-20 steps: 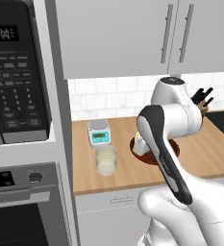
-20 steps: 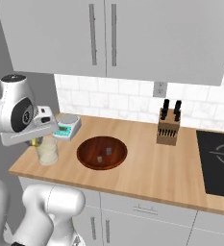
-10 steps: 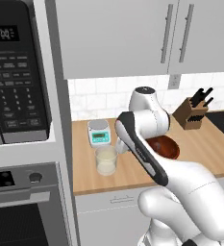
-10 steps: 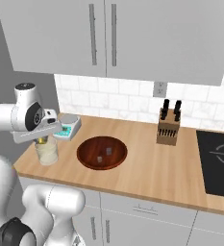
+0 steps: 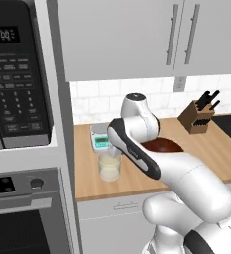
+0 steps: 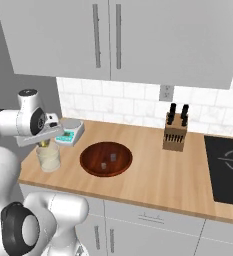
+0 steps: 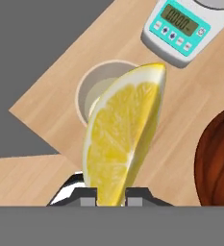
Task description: Grab a lemon wedge from the fridge and one ice cube from the ice bowl, and put them in the glass of lemonade.
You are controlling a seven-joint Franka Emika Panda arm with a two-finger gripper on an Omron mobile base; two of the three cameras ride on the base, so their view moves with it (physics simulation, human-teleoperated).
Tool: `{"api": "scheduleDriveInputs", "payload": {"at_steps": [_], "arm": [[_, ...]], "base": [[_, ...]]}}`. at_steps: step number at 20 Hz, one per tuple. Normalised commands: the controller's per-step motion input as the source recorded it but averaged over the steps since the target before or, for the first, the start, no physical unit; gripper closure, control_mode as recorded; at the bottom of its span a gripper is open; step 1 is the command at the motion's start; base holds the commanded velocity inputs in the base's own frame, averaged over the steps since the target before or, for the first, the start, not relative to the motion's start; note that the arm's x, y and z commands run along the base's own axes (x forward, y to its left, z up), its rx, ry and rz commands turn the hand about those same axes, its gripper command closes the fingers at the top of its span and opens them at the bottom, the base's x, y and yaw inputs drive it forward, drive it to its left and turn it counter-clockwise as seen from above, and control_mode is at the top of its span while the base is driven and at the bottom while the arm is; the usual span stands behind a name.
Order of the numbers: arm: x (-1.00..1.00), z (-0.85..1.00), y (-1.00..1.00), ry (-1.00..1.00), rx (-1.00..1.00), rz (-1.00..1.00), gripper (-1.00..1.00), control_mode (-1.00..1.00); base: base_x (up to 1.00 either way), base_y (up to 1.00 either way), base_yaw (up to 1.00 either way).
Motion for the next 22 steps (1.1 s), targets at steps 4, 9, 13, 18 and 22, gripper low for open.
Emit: {"api": "scheduleDriveInputs", "payload": {"at_steps": [4,9,13,18,22], "arm": [[0.13,-0.21,0.01,0.03,0.00,0.00,1.00,-1.00],[0.07,-0.19,0.00,0.04,-0.02,0.00,1.00,-1.00],[0.06,-0.19,0.00,0.00,0.00,0.00,1.00,-1.00],[0.05,-0.03,0.00,0.00,0.00,0.00,1.00,-1.00],[0.11,0.00,0.02,0.00,0.00,0.00,1.00,-1.00]], "base": [[0.00,0.00,0.00],[0.00,0.00,0.00],[0.00,0.00,0.00],[0.00,0.00,0.00],[0.00,0.00,0.00]]}}
